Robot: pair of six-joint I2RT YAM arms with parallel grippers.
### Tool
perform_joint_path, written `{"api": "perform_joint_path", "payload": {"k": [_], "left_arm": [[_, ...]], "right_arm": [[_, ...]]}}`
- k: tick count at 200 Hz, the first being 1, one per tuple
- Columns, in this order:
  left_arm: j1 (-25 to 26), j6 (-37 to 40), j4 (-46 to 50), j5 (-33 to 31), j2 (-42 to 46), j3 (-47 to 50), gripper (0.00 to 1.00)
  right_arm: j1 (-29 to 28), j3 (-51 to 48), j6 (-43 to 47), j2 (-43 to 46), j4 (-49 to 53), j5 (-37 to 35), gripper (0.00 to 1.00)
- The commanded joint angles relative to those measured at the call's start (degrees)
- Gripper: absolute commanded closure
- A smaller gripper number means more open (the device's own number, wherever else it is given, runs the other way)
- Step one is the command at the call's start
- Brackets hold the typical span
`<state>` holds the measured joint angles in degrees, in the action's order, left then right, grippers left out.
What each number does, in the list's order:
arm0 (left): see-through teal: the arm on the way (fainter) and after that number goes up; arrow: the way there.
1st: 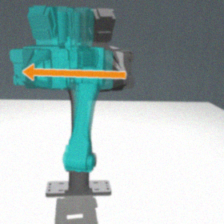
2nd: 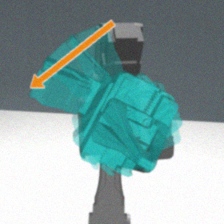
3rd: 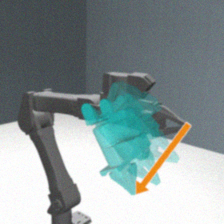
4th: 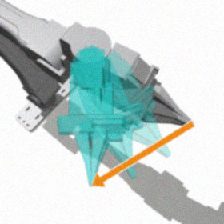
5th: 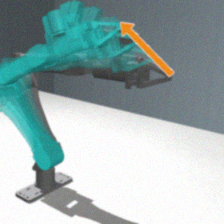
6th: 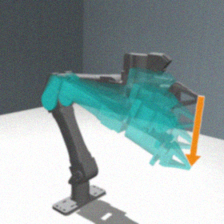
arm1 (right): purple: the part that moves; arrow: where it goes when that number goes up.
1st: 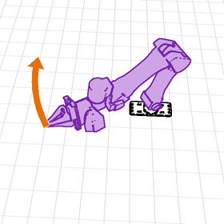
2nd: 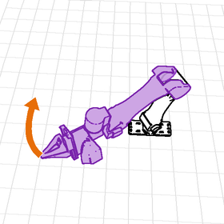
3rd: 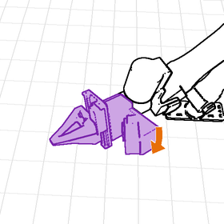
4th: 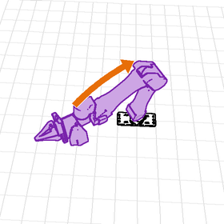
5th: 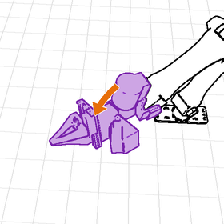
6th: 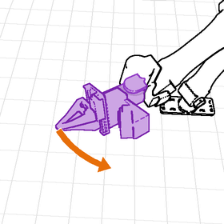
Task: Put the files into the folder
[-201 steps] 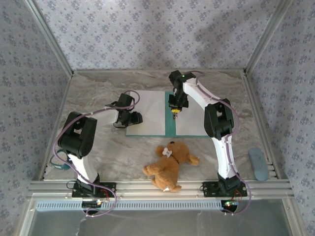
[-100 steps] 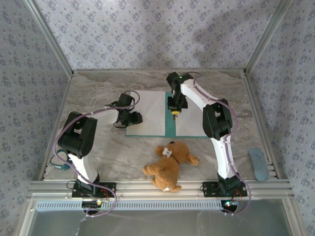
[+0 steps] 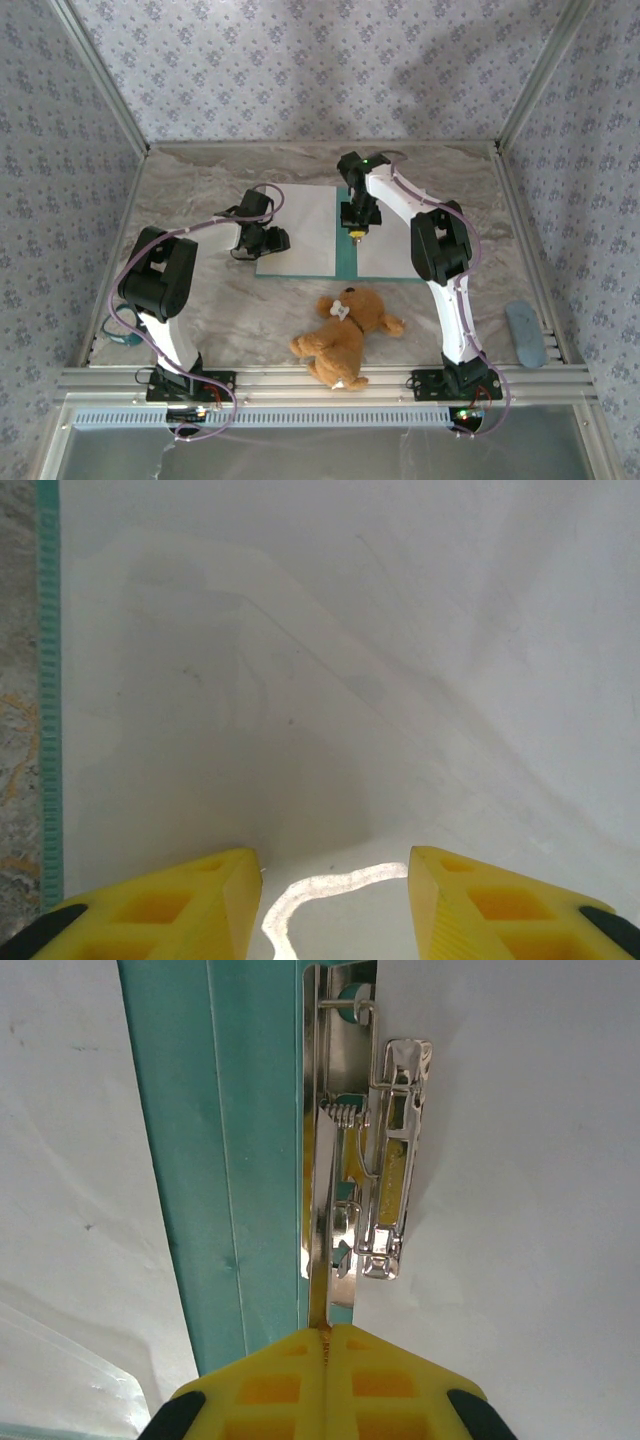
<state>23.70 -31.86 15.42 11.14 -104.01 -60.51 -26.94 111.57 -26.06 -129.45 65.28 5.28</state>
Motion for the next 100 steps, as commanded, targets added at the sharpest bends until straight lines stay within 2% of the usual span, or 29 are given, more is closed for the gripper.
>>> {"api": "perform_joint_path", "payload": {"k": [1,100], "left_arm": [[0.4,-0.8,5.3,-1.0,-2.3,0.5,0.55],[0.3,-0.7,6.0,-1.1,-3.0,-0.2,0.55]], "right_arm": [[-0.1,-2.3,0.6,-1.6,2.4,-2.8,0.96],[0.2,-3.6,0.9,-2.4,2.0,-3.1,0.96]]}}
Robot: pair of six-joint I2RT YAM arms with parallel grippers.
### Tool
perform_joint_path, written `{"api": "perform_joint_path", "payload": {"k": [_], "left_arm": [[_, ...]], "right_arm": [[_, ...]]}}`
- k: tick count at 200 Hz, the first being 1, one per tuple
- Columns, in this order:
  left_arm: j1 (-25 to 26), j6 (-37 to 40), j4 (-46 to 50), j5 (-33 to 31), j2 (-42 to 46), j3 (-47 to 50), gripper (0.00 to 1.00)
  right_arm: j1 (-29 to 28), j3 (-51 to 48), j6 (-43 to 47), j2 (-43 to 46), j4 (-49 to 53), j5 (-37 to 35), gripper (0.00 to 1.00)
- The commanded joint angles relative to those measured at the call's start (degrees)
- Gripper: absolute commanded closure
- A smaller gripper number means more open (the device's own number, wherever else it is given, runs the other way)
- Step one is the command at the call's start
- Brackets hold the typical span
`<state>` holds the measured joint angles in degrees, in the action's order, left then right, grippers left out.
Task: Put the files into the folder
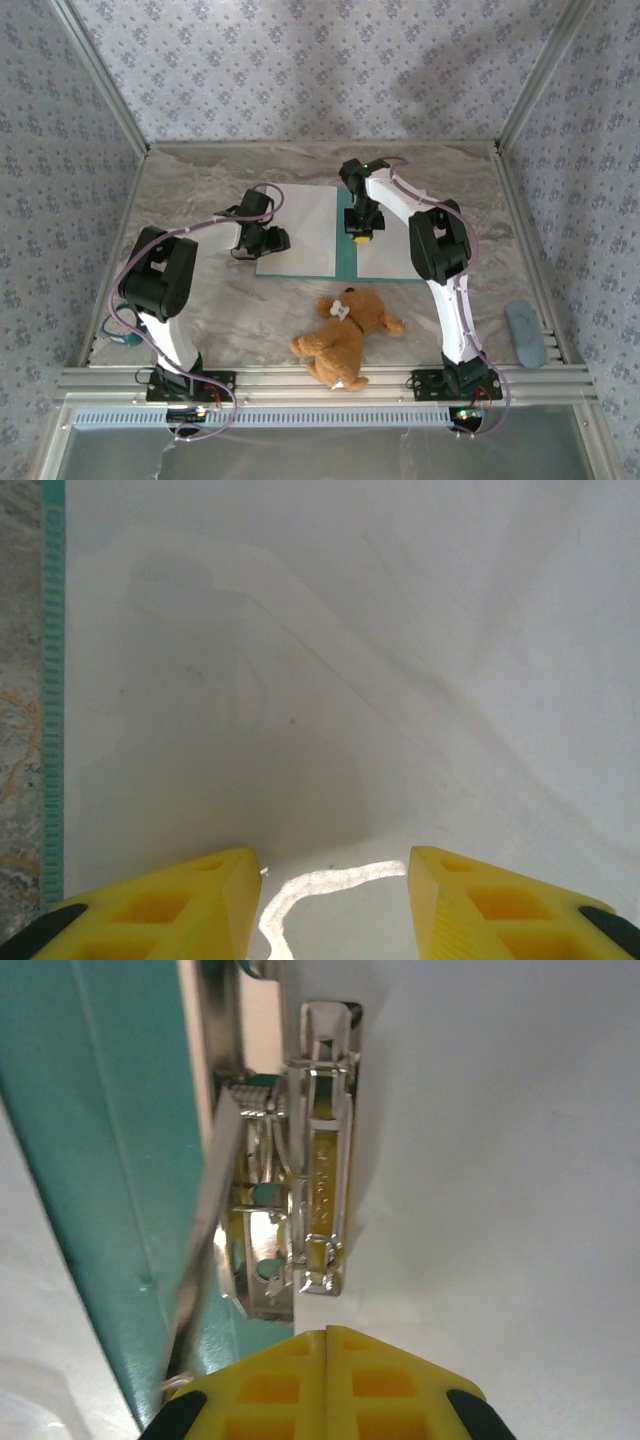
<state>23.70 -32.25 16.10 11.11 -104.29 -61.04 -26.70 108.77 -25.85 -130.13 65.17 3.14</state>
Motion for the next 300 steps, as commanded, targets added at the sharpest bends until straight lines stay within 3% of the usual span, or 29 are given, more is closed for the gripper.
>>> {"api": "perform_joint_path", "payload": {"k": [1,74,156,189,300], "left_arm": [[0.3,-0.3,5.3,-1.1,-2.7,0.3,0.55],[0.4,-0.3,5.8,-1.3,-2.6,-0.2,0.55],[0.3,-0.7,5.7,-1.0,-2.5,-0.4,0.55],[0.4,-0.8,5.6,-0.9,-2.5,-0.1,0.55],[0.4,-0.9,5.6,-0.4,-3.2,-0.8,0.55]], "right_arm": [[0.0,-0.8,0.7,-1.8,2.0,-1.0,0.96],[1.2,2.9,1.2,-0.9,2.8,0.3,0.97],[5.7,8.1,3.7,3.1,3.2,6.5,0.94],[7.3,8.3,3.7,3.3,0.3,10.4,0.82],[8.4,17.3,1.9,-5.0,-5.0,13.8,0.60]]}}
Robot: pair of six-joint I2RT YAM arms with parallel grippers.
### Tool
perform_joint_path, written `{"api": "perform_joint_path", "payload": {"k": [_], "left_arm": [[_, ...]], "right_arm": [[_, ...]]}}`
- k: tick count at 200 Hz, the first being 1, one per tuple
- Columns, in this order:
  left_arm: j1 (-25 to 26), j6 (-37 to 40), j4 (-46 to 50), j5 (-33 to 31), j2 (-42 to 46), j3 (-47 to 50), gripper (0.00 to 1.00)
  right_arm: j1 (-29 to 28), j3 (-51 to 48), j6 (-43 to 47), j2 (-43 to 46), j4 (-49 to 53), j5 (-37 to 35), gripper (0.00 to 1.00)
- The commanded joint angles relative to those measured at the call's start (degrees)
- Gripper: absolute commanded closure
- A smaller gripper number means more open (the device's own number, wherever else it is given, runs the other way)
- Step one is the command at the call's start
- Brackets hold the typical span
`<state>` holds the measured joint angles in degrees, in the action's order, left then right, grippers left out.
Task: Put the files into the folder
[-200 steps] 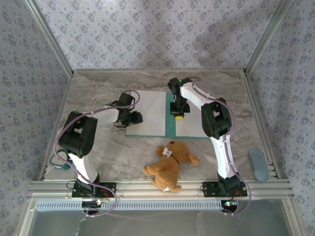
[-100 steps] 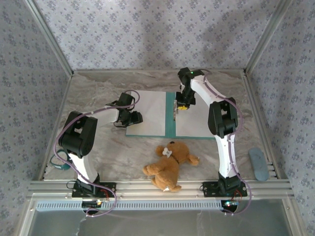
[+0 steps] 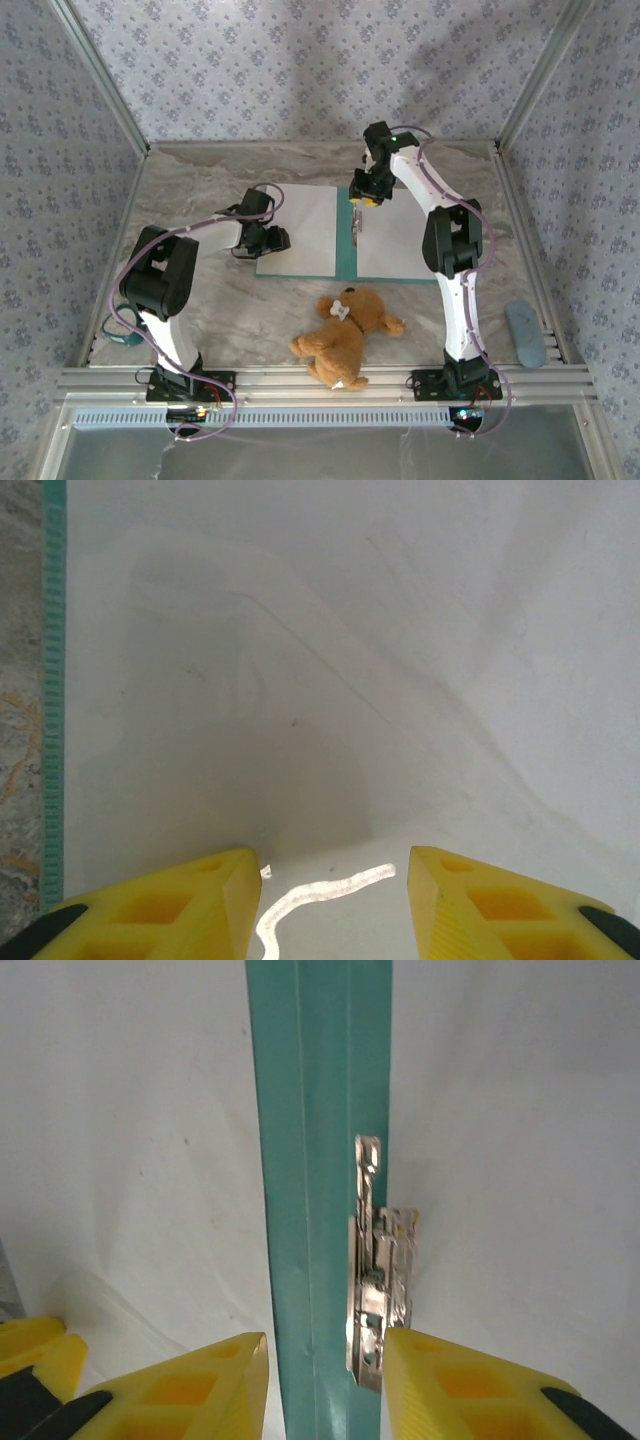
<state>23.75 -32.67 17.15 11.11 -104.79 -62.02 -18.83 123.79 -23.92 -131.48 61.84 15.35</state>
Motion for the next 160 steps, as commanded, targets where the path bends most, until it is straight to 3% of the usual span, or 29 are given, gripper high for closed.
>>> {"api": "perform_joint_path", "payload": {"k": [1,106,160], "left_arm": [[0.3,-0.5,4.5,-0.4,-2.7,0.2,0.55],[0.4,-0.5,4.7,-0.3,-2.8,0.3,0.55],[0.4,-0.4,4.9,-0.5,-2.6,0.6,0.55]], "right_arm": [[0.6,2.3,-0.1,-3.8,-1.7,1.7,0.60],[3.7,6.3,2.4,-11.3,-9.8,13.1,0.56],[4.5,7.3,3.2,-13.0,-10.4,15.7,0.56]]}}
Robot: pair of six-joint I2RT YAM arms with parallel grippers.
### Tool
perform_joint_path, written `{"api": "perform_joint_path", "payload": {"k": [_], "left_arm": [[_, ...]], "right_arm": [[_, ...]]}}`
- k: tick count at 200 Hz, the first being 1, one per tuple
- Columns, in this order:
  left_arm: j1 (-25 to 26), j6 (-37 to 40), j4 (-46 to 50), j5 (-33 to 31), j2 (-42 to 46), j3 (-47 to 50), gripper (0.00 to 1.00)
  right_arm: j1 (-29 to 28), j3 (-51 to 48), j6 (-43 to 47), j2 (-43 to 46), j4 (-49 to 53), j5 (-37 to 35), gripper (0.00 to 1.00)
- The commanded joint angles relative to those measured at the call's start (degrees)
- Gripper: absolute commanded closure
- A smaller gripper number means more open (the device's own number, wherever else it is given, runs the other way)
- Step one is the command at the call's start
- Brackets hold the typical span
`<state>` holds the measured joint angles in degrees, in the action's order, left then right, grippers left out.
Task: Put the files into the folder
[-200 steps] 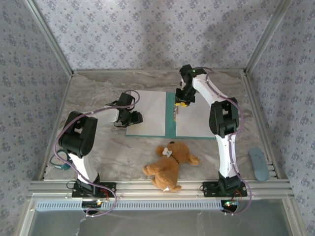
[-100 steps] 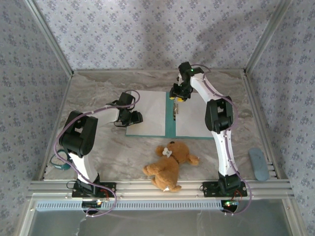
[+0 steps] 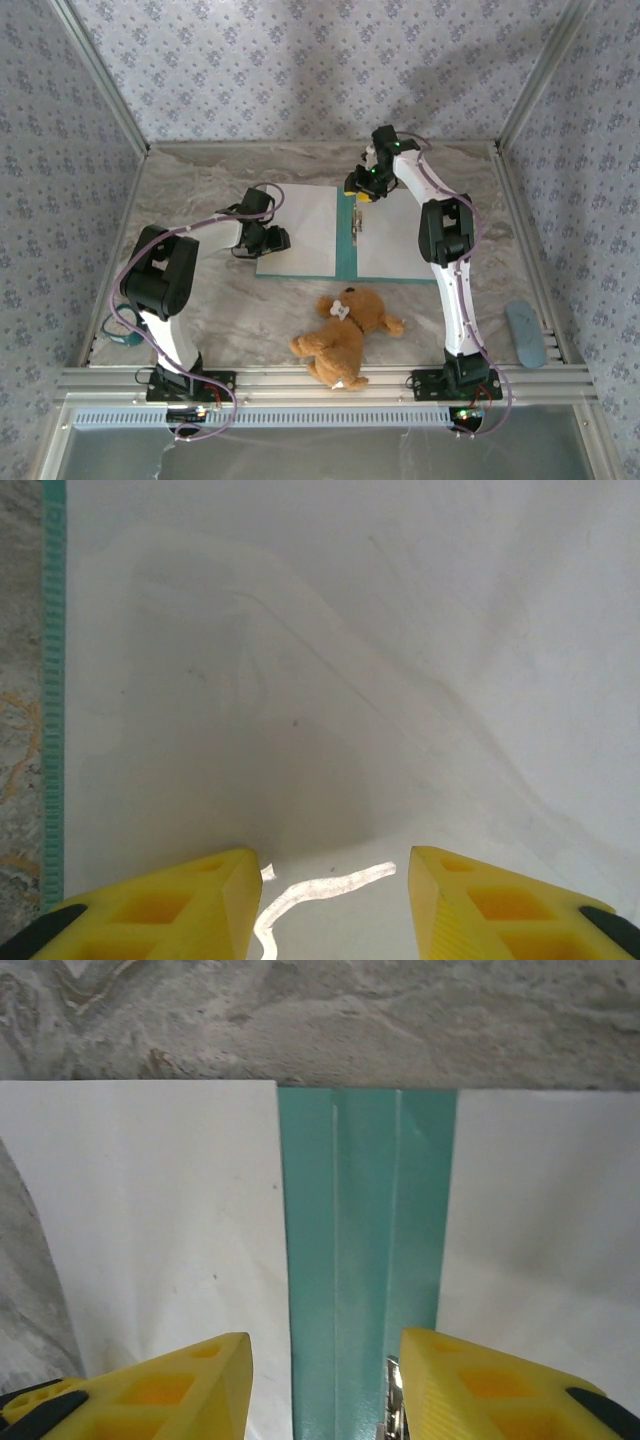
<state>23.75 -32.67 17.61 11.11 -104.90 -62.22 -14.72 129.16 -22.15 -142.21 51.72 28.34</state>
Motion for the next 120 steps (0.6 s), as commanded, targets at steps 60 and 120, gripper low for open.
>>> {"api": "perform_joint_path", "payload": {"k": [60,120], "left_arm": [[0.4,-0.5,4.4,-0.4,-2.2,1.1,0.55],[0.3,-0.5,4.5,-0.5,-2.0,1.4,0.55]], "right_arm": [[0.6,2.2,2.7,-3.5,0.2,2.7,0.55],[0.6,2.1,4.1,-3.6,0.5,4.7,0.55]]}}
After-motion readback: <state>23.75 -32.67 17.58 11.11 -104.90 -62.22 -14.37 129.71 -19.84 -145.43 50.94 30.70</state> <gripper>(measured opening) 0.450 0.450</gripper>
